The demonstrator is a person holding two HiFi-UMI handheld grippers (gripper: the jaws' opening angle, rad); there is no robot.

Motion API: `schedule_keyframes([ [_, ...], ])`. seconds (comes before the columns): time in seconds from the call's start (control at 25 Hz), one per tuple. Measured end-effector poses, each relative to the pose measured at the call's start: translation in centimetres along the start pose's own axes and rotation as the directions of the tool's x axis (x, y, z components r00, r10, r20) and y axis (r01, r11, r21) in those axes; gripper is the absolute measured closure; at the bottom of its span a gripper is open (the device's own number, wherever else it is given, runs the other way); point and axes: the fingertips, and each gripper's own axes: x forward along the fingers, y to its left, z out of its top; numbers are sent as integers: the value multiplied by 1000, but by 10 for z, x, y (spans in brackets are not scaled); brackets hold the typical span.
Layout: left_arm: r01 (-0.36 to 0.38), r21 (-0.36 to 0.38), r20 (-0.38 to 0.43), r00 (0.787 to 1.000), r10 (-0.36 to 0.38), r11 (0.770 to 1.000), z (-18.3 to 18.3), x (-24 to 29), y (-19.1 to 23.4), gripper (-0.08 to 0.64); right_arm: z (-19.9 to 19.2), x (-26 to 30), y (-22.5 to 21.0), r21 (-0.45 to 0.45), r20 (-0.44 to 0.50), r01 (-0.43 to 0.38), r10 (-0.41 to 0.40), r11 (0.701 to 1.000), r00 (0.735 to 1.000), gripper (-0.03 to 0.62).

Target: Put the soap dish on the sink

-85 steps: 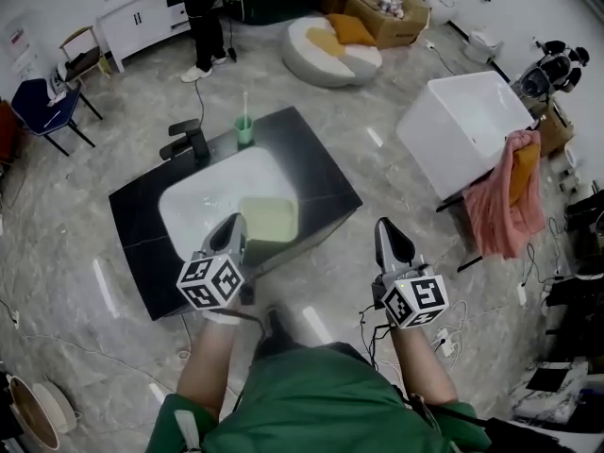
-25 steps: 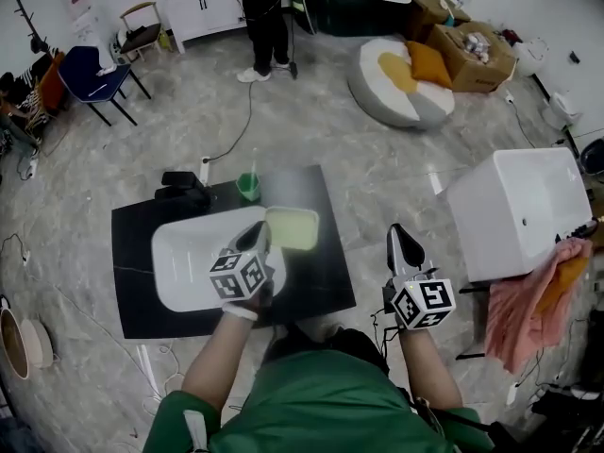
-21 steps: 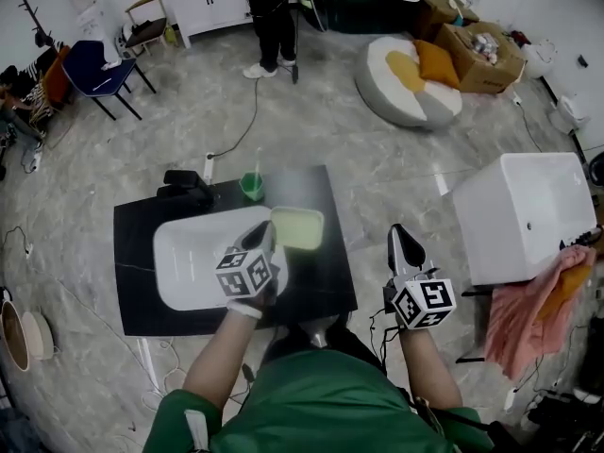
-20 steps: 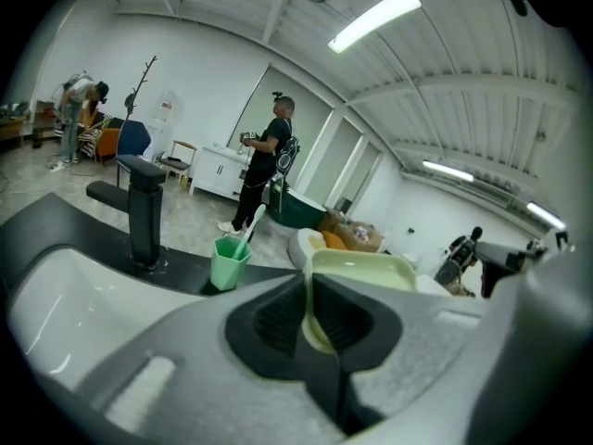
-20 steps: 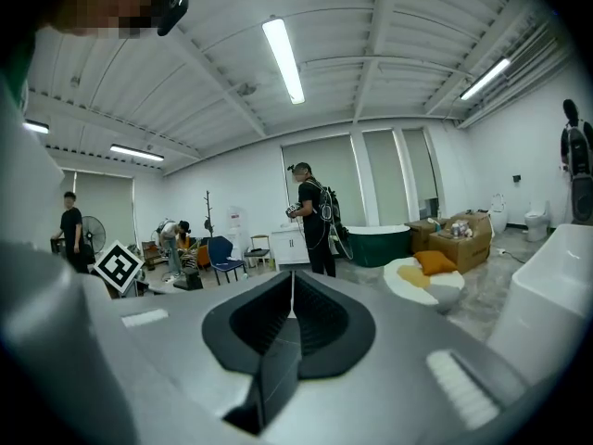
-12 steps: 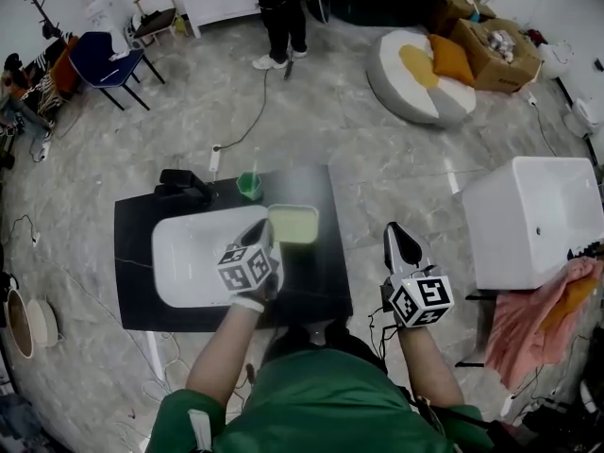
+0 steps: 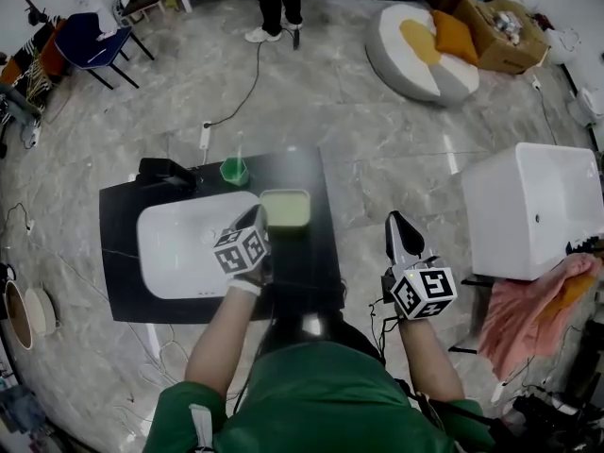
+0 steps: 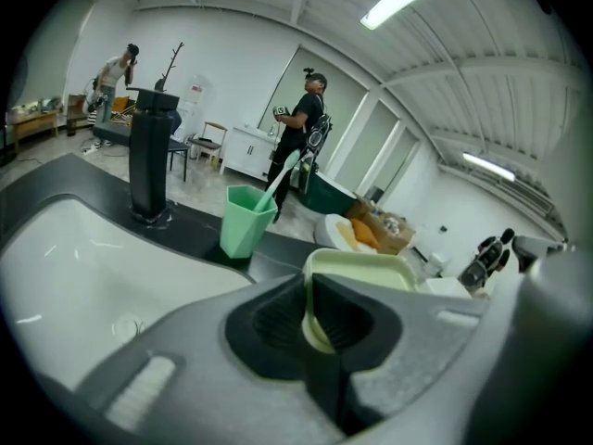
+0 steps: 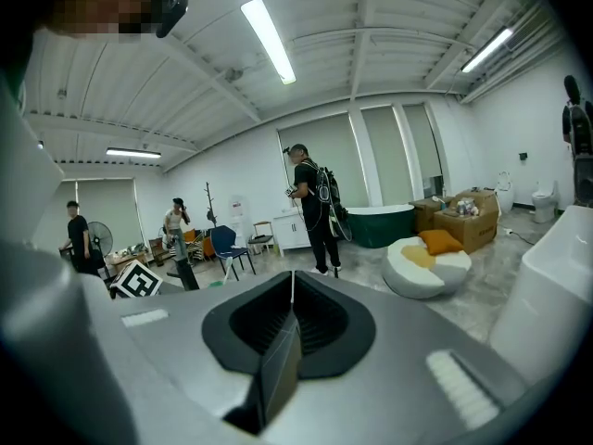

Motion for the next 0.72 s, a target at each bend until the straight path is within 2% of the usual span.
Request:
schedule_keyframes([
  [0.56,-47,-23,-48,998,46,999,-22,47,16,537,-27,21,-11,17,-69,-5,6,1000,998,584],
  [0.72,-95,-3,-79,992,94,996,-35,57,22,537,-35,20,-18,37,-81,10,-7,999,997,584],
])
